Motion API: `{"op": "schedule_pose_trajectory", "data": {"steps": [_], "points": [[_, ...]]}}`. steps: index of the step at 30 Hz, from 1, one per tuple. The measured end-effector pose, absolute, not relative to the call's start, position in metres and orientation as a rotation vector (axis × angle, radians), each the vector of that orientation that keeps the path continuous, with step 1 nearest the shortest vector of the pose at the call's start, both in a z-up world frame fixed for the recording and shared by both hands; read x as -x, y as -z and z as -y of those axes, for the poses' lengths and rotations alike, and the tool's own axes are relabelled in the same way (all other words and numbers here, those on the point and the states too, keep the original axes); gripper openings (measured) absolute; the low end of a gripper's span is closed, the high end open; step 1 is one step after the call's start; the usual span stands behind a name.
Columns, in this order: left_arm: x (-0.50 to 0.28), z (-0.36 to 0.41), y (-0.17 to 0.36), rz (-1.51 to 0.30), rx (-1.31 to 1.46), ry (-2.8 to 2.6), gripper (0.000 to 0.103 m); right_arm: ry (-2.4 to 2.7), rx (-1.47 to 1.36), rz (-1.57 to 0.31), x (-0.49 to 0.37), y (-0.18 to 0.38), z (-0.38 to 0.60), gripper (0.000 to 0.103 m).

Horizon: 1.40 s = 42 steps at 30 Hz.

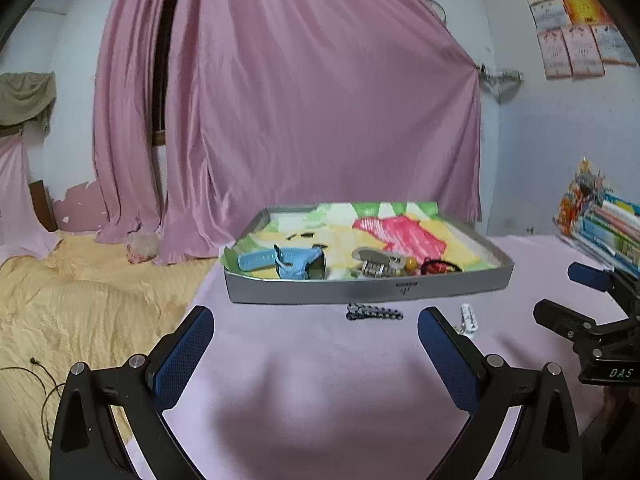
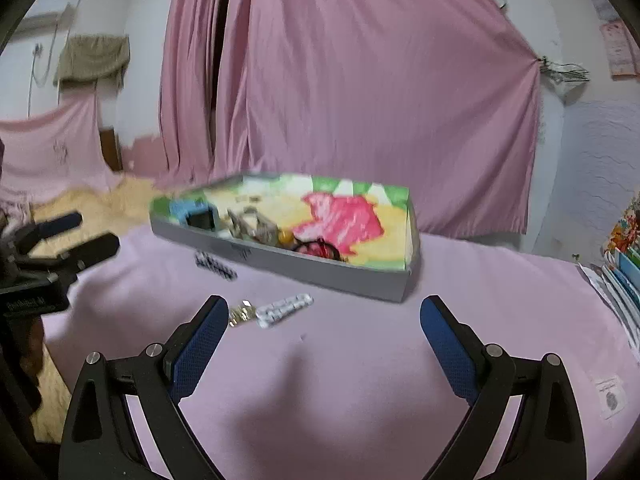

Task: Organize jewelry
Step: 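Move both open tools back toward the items left on the table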

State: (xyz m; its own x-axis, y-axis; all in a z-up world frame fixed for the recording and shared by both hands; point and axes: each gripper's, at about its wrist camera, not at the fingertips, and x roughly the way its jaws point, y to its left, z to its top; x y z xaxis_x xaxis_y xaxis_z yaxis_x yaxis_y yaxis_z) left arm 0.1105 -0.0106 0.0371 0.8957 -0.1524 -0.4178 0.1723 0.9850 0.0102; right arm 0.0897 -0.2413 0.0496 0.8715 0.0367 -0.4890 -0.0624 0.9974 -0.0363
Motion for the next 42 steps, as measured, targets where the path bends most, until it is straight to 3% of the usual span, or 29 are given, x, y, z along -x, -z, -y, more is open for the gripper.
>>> {"op": "schedule_pose_trajectory", "data": {"steps": [10,21,26,40,42], "points": [[-0.154,0.014,-0.027,-0.615,-0.091,0.250,0.102,-0.179,0.043,-0.767,-0.139,-0.033,0.241,0.094],[-0.193,0.017,-0.020,-0.732,-0.058,0.331,0.101,-0.190,0.130,-0.809,-0.170,-0.034,0.223,0.094],[-0.206,0.023,-0.016,-0.790,-0.031,0.375,0.085,-0.183,0.139,-0.826,-0.181,-0.032,0.222,0.093],[-0.232,0.045,-0.007,-0.863,-0.001,0.415,0.066,-0.184,0.155,-0.863,-0.196,-0.024,0.220,0.091],[-0.234,0.047,-0.005,-0.879,0.001,0.433,0.055,-0.177,0.163,-0.865,-0.196,-0.024,0.221,0.091]]}}
